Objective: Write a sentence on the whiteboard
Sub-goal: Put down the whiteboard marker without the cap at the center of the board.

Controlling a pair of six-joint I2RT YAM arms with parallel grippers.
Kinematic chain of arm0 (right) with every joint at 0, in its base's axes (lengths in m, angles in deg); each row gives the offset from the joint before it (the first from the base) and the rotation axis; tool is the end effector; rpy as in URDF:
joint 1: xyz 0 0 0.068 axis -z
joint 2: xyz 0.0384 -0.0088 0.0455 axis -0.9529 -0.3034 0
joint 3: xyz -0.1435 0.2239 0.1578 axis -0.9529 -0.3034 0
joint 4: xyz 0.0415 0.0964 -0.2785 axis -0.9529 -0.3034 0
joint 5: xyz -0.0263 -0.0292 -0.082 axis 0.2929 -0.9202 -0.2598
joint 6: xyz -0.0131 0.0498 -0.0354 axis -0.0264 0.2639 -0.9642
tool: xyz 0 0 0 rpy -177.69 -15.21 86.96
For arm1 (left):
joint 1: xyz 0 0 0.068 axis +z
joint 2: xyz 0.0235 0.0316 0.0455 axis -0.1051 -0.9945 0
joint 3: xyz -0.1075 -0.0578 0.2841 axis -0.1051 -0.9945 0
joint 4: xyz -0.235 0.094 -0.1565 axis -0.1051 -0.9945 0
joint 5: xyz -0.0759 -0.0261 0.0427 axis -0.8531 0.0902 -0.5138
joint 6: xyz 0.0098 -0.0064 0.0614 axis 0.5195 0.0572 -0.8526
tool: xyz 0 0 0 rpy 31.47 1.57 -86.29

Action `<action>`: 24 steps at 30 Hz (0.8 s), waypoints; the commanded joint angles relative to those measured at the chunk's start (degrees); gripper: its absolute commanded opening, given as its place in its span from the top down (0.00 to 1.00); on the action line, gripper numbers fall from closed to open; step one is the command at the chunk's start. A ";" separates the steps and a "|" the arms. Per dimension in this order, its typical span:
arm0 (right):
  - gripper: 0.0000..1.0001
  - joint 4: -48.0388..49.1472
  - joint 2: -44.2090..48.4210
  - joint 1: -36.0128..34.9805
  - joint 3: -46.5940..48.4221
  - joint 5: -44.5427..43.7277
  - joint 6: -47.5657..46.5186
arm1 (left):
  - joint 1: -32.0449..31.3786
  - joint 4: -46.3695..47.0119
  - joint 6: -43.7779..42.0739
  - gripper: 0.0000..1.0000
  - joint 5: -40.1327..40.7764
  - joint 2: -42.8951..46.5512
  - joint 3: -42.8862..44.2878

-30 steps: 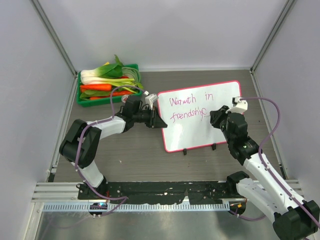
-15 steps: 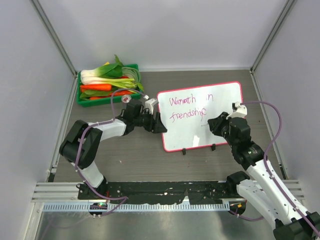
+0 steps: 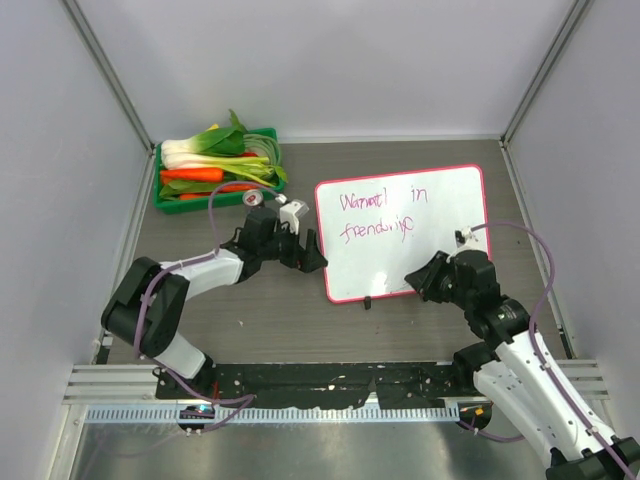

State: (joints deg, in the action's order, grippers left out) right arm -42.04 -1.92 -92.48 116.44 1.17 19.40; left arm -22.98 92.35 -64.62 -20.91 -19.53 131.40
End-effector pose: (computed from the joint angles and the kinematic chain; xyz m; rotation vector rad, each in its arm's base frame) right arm 0.1464 0.0575 0.2579 0.3252 2.1934 0.6753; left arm 0.2967 -0.1896 0.1807 0.5036 2.2151 -0.9702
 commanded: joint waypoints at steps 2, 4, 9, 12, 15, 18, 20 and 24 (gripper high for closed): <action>0.96 -3.17 3.06 0.10 -6.67 7.18 7.81 | 0.36 1.63 1.22 0.13 6.04 3.77 -0.42; 0.92 -3.18 3.67 0.02 -9.65 9.38 9.58 | 0.54 2.95 2.98 0.13 6.39 4.91 -0.60; 0.77 -4.06 5.00 0.10 -13.27 11.50 11.07 | 1.33 5.68 7.72 0.13 5.25 7.37 -0.16; 0.60 -4.23 4.74 0.02 -14.15 11.59 11.43 | 1.68 5.42 8.69 0.13 3.85 7.82 1.15; 0.41 -4.14 3.95 0.02 -14.07 10.72 10.99 | 1.86 5.68 9.84 0.13 0.95 7.21 2.56; 0.21 -4.14 3.15 0.10 -12.32 9.40 9.23 | 2.03 8.14 11.94 0.13 -2.83 5.54 3.27; 0.20 -4.14 3.24 0.10 -11.17 8.60 8.44 | 2.21 8.93 12.47 0.14 -4.06 4.66 3.44; 0.19 -4.93 3.41 0.02 -8.63 6.23 6.07 | 3.08 12.26 14.58 0.14 -6.96 2.64 3.36</action>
State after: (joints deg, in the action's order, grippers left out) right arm -47.70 1.25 -92.48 102.91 10.33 28.28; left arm -20.93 98.60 -52.66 -23.27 -14.92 133.04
